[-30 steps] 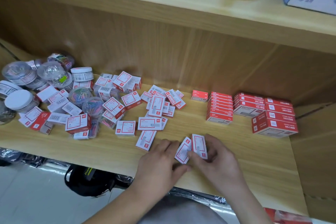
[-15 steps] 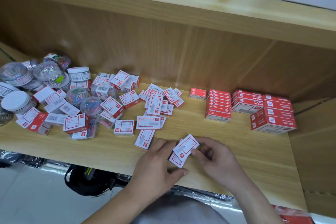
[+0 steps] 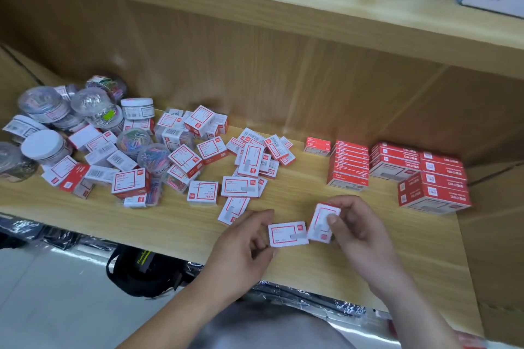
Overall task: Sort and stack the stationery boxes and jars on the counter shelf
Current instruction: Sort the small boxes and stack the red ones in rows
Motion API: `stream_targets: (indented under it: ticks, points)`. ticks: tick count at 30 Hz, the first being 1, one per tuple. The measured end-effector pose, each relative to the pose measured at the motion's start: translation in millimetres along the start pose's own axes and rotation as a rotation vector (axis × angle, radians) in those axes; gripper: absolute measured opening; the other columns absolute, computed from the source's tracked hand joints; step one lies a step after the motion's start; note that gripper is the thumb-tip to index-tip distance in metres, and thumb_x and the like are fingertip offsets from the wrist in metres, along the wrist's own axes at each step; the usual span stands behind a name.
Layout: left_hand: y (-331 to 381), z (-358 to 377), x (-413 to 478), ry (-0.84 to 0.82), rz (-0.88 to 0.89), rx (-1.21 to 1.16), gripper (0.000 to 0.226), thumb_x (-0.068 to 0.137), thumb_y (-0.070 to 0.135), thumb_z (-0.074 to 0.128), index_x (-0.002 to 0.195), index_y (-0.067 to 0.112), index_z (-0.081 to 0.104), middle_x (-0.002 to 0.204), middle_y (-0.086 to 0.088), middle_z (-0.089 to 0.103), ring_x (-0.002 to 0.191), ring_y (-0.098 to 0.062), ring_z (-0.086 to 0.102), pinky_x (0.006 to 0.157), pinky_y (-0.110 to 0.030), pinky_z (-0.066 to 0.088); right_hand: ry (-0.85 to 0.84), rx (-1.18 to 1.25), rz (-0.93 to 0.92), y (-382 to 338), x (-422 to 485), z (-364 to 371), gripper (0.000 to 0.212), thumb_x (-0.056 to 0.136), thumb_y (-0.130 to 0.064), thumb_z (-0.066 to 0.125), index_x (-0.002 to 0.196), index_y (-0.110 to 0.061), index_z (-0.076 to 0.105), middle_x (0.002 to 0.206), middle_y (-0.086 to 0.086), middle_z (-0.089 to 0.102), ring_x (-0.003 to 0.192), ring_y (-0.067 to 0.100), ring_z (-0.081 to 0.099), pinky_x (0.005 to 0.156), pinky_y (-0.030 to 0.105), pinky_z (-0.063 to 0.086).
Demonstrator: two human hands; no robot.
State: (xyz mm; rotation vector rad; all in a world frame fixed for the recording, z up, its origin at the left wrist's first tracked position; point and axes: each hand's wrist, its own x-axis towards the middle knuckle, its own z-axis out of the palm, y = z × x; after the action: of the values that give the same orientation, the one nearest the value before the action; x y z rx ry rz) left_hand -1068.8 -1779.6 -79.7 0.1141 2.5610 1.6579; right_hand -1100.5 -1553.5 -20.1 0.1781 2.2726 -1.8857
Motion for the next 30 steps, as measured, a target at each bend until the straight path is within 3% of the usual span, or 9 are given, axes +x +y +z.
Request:
stream_targets:
  ticks: [6, 10, 14, 17, 20, 21, 24, 28, 30]
  points:
    - [0, 2, -1, 0.019, 0.019, -0.030, 0.072, 0.079, 0.006, 0.079, 0.136, 0.044, 0.055, 0.119, 0.017, 0.066, 0.072, -0.013, 0.059, 0.065, -0.017, 0.046, -0.235, -0.287, -0.063, -8, 22, 16, 0.049, 0.082, -0.003, 0.080, 0.107, -0.044, 0.068, 0.080, -0.002, 0.070, 0.067, 0.009, 0.058, 0.071, 0.025, 0.052]
    - [0, 0, 0, 0.001, 0.041, 0.017, 0.069, 0.079, 0.011, 0.078, 0.138, 0.040, 0.055, 0.117, 0.017, 0.061, 0.076, -0.012, 0.063, 0.066, -0.016, 0.047, -0.169, -0.567, -0.222, 8, 25, 31, 0.018, 0.076, -0.024, 0.085, 0.088, -0.034, 0.074, 0.084, -0.016, 0.066, 0.079, 0.005, 0.062, 0.073, 0.029, 0.051]
    - [3, -3, 0, -0.048, 0.068, 0.091, 0.070, 0.079, 0.017, 0.080, 0.144, 0.032, 0.055, 0.114, 0.022, 0.051, 0.077, -0.008, 0.061, 0.071, -0.018, 0.051, 0.022, -0.710, -0.200, 16, 14, 20, 0.031, 0.073, -0.063, 0.076, 0.087, -0.035, 0.074, 0.081, -0.014, 0.057, 0.078, 0.003, 0.060, 0.068, 0.025, 0.048]
    - [9, -6, 4, -0.091, 0.067, 0.168, 0.065, 0.079, 0.017, 0.082, 0.137, 0.033, 0.059, 0.102, 0.022, 0.049, 0.075, 0.002, 0.056, 0.071, -0.006, 0.041, -0.058, -0.692, -0.146, 13, 4, 7, 0.012, 0.091, -0.040, 0.065, 0.086, -0.031, 0.071, 0.068, -0.013, 0.060, 0.065, 0.005, 0.056, 0.064, 0.031, 0.048]
    - [17, -8, 12, -0.154, 0.059, 0.279, 0.057, 0.080, 0.023, 0.078, 0.131, 0.034, 0.055, 0.089, 0.016, 0.055, 0.077, -0.001, 0.055, 0.070, -0.020, 0.046, -0.210, -0.554, -0.038, 17, -5, 1, 0.021, 0.096, -0.016, 0.060, 0.097, -0.033, 0.071, 0.081, -0.015, 0.073, 0.078, 0.011, 0.066, 0.077, 0.033, 0.053]
    - [19, -8, 16, -0.182, 0.076, 0.340, 0.058, 0.083, 0.027, 0.076, 0.135, 0.033, 0.052, 0.092, 0.013, 0.060, 0.082, -0.005, 0.057, 0.074, -0.028, 0.049, -0.203, -0.546, -0.053, 22, -6, 0, 0.024, 0.096, -0.014, 0.062, 0.101, -0.035, 0.073, 0.090, -0.016, 0.075, 0.087, 0.010, 0.068, 0.082, 0.030, 0.054]
    - [28, -5, 24, -0.265, 0.130, 0.462, 0.047, 0.091, 0.031, 0.067, 0.136, 0.029, 0.053, 0.116, 0.005, 0.066, 0.108, -0.018, 0.059, 0.084, -0.028, 0.044, -0.136, -0.572, -0.127, 30, -10, 2, 0.027, 0.093, -0.011, 0.065, 0.106, -0.032, 0.076, 0.097, -0.016, 0.073, 0.094, 0.001, 0.063, 0.086, 0.022, 0.049]
    - [38, 8, 36, -0.257, 0.200, 0.497, 0.048, 0.095, 0.029, 0.061, 0.141, 0.027, 0.046, 0.126, -0.001, 0.062, 0.115, -0.025, 0.059, 0.093, -0.038, 0.049, -0.024, -0.527, -0.139, 28, -7, -6, 0.030, 0.092, -0.004, 0.061, 0.110, -0.025, 0.073, 0.089, -0.009, 0.066, 0.088, -0.006, 0.058, 0.077, 0.005, 0.038]
    - [41, 17, 44, -0.215, 0.303, 0.539, 0.049, 0.096, 0.028, 0.060, 0.141, 0.029, 0.041, 0.122, 0.001, 0.060, 0.110, -0.025, 0.059, 0.085, -0.041, 0.052, 0.035, -0.364, -0.059, 24, -4, -17, 0.032, 0.093, -0.004, 0.063, 0.110, -0.029, 0.069, 0.092, -0.008, 0.068, 0.087, -0.004, 0.061, 0.078, 0.006, 0.040]
